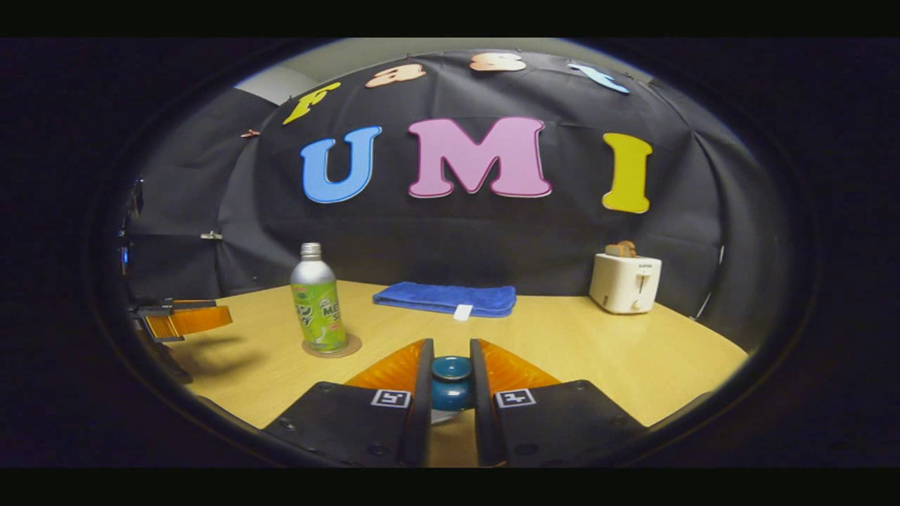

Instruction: Open the teacup lid with one hand, grasp the water bottle and pour water into the teacup with the other hand; after pouring, place the water bottle on the coaster and then close the teacup lid.

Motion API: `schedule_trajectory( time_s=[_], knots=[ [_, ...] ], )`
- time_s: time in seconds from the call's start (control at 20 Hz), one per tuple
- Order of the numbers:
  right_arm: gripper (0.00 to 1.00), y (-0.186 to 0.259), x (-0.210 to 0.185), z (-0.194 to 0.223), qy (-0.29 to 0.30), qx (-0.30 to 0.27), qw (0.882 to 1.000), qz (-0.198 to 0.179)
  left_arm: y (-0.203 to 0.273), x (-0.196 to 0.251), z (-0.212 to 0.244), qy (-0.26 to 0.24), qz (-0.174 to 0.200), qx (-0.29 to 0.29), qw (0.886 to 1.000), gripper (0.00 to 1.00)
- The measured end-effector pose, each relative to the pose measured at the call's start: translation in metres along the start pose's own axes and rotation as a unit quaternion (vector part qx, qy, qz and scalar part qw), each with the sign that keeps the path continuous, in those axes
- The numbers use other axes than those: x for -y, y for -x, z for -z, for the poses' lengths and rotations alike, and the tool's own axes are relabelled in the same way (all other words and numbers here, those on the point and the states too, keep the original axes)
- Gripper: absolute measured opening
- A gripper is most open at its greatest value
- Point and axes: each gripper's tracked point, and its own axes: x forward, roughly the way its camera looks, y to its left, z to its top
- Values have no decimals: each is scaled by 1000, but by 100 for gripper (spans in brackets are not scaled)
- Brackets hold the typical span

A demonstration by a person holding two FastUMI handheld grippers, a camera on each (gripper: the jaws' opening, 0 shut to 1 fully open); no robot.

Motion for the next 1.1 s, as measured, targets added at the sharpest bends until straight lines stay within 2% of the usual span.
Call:
schedule_trajectory(
  time_s=[0.05,0.2,0.25,0.3,0.55,0.6,0.65,0.8,0.85,0.9,1.0,1.1],
  knots=[
    [29,-2,-2,4,3,-7,1000,-2,0,-2,0,-2,-3,-1,1000,95],
    [29,-4,-9,19,0,-31,999,-11,2,-4,-1,-4,-4,4,1000,95],
    [26,-4,-12,24,-3,-39,999,-16,0,-3,-3,1,-4,12,1000,95],
    [29,-5,-14,26,-4,-43,999,-19,-1,0,-6,8,0,20,1000,96],
    [30,-9,-14,29,8,-52,998,-16,-2,5,-3,10,7,17,1000,95],
    [27,-8,-16,30,11,-57,998,-17,-1,5,-3,14,6,16,1000,95],
    [32,-8,-16,29,13,-57,998,-18,-1,6,-2,19,4,16,1000,95],
    [33,-7,-16,30,14,-61,998,-18,-1,7,1,27,-1,11,1000,95],
    [38,-6,-16,31,14,-62,998,-22,0,6,2,27,-3,10,1000,95],
    [35,-5,-17,31,13,-62,998,-22,1,6,2,25,-6,10,1000,95],
    [57,-1,-13,25,19,-50,998,-14,1,4,0,15,-10,15,1000,95],
    [92,8,-7,16,25,-37,999,-5,0,1,0,-1,-12,15,1000,95]
  ],
)
